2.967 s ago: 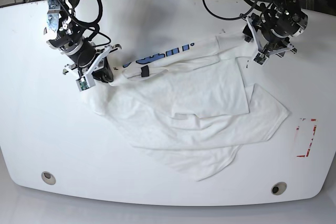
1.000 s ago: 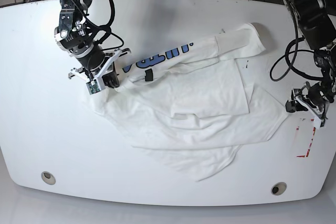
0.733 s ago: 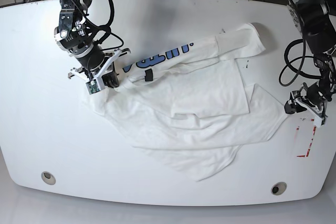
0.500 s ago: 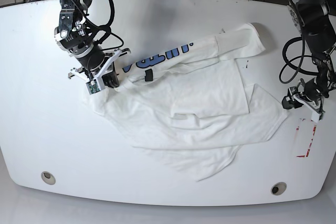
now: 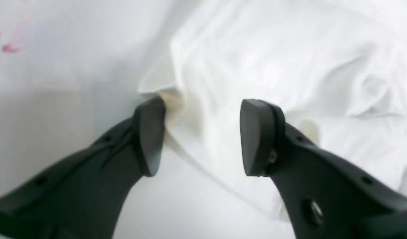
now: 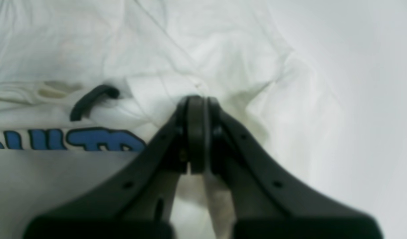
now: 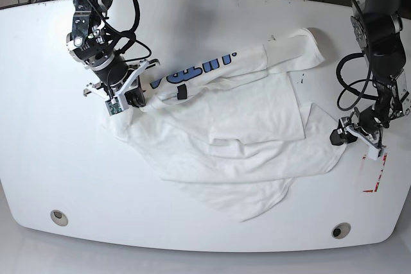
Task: Fold the T-shirt properly
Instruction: 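Grasp the hem corner with the left gripper, then lift the shirt with both grippers, pulling the grasped points apart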
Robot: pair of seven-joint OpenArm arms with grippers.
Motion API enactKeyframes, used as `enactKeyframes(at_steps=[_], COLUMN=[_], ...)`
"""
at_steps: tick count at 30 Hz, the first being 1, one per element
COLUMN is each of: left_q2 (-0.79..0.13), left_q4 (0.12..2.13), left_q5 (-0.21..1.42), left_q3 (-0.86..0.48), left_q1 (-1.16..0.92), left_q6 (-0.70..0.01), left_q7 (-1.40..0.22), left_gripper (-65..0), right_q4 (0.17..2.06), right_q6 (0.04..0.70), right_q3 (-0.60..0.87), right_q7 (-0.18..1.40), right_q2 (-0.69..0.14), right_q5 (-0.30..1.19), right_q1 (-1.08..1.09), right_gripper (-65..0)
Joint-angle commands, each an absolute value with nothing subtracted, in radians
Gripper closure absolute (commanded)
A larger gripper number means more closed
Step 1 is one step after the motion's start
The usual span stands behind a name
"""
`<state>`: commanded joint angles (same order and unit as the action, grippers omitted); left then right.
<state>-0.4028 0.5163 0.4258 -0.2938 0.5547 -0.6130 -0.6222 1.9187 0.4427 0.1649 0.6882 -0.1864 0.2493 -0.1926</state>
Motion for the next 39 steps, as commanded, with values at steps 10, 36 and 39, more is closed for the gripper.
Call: enactKeyframes(at_steps=[10,36,39], left_q2=[-0.361,-0.334,-0.335], left_q4=[0.495,0.848,0.964], left_q5=[0.429,0.409,0.417], left_q3=[-0.191,-0.312,-0.361], left_q1=[0.596,0.44,0.406], left_q6=[-0.576,-0.496,-0.495], left_q7=[-0.581,-0.602,-0.665], left_gripper=[-32.4,0.0,0.0], right_q4=[1.919,1.971,1.975], right_q6=[0.443,0.443,0.443], right_q3=[0.165,0.17,0.17], right_q7=[0.688,0.693,0.693], right_q2=[-0.186,-0.186,-0.186], right_q5=[0.252,0.255,0.255], right_q1=[-0.193,-0.202,-0.202], right_gripper=[0.0,0.0,0.0])
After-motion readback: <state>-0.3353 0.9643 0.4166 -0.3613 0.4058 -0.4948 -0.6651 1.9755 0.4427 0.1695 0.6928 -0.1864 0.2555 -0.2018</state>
